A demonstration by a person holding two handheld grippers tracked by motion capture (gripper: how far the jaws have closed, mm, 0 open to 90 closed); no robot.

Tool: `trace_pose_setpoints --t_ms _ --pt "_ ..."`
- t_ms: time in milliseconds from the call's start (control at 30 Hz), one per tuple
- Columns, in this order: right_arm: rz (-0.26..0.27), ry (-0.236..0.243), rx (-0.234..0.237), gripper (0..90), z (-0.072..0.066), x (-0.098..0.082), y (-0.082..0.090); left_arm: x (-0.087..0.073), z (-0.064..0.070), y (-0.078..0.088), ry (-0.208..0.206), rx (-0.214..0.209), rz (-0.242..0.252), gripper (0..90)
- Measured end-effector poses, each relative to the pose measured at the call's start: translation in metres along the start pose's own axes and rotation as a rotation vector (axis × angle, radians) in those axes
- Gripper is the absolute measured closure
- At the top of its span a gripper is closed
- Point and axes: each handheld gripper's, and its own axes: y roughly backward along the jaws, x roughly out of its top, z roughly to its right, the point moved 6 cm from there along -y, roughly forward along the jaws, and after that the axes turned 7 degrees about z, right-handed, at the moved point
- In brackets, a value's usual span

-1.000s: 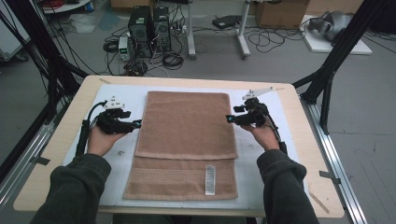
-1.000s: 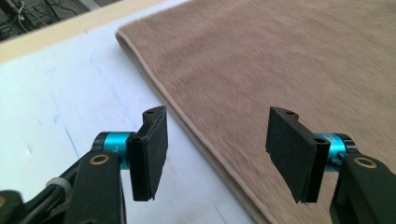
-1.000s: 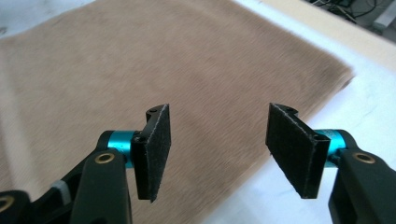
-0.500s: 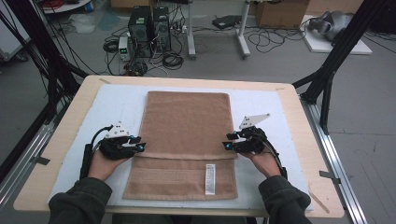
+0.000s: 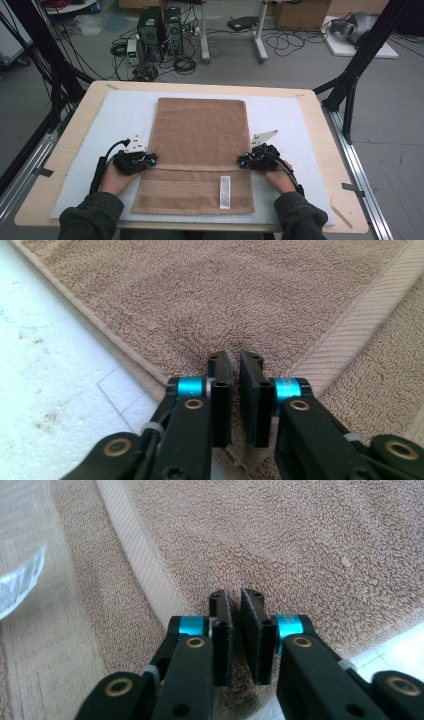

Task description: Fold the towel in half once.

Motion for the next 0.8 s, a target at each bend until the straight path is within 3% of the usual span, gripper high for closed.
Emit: trace_pose_setpoints --t_ms 100,200,300,500,600,633,700,800 --pt "0.007 0.000 -0.003 85.5 0.000 0.004 0.002 0.002 -0.001 0.004 0.016 -0.001 0.011 86.6" --pt "0.039 -0.011 0.003 85.4 0.000 0.011 0.009 0.007 -0.003 0.013 0.052 -0.005 0.057 86.8" --pt "0.063 -0.012 0.010 85.5 0.000 0.018 0.014 0.014 -0.006 0.023 0.062 0.002 0.095 86.9" --pt "0.072 -0.005 0.002 85.3 0.002 0.029 0.024 0.018 -0.013 0.035 0.066 0.020 0.106 89.6" --pt "0.063 -0.007 0.007 85.2 0.001 0.028 0.024 0.014 -0.008 0.032 0.049 -0.017 0.098 88.9" --pt "0.054 -0.004 0.007 85.2 0.001 0.027 0.022 0.012 -0.005 0.029 0.043 -0.015 0.090 84.3" --pt "0.042 -0.012 0.010 85.2 0.000 0.024 0.018 0.008 -0.003 0.019 0.052 -0.019 0.052 65.5" --pt "0.018 -0.007 0.013 85.1 -0.002 0.017 0.011 0.002 -0.001 0.007 0.053 -0.021 0.006 56.1"
